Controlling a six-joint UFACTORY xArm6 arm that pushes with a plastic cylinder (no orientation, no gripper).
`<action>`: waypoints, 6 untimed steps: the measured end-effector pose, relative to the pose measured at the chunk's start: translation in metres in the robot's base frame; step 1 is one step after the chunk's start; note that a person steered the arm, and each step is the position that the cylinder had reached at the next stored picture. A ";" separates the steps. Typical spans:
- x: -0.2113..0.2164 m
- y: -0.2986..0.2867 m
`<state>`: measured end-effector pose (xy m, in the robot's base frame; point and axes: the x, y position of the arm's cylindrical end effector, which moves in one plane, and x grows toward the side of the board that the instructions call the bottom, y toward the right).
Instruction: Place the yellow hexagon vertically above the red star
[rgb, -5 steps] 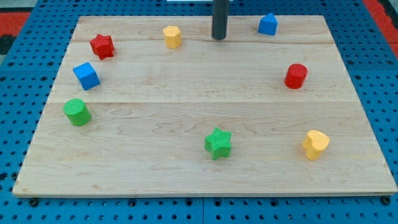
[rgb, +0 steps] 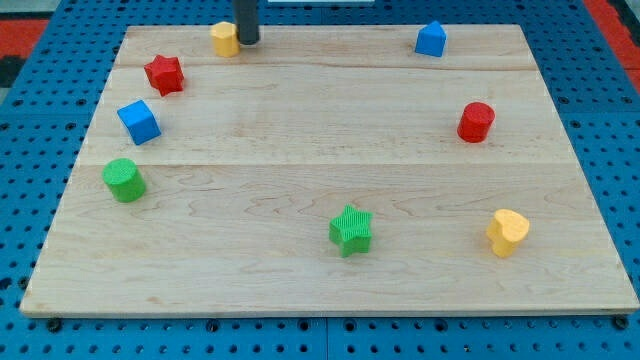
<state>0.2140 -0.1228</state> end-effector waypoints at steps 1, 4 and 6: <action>0.000 -0.023; 0.000 -0.054; 0.039 0.069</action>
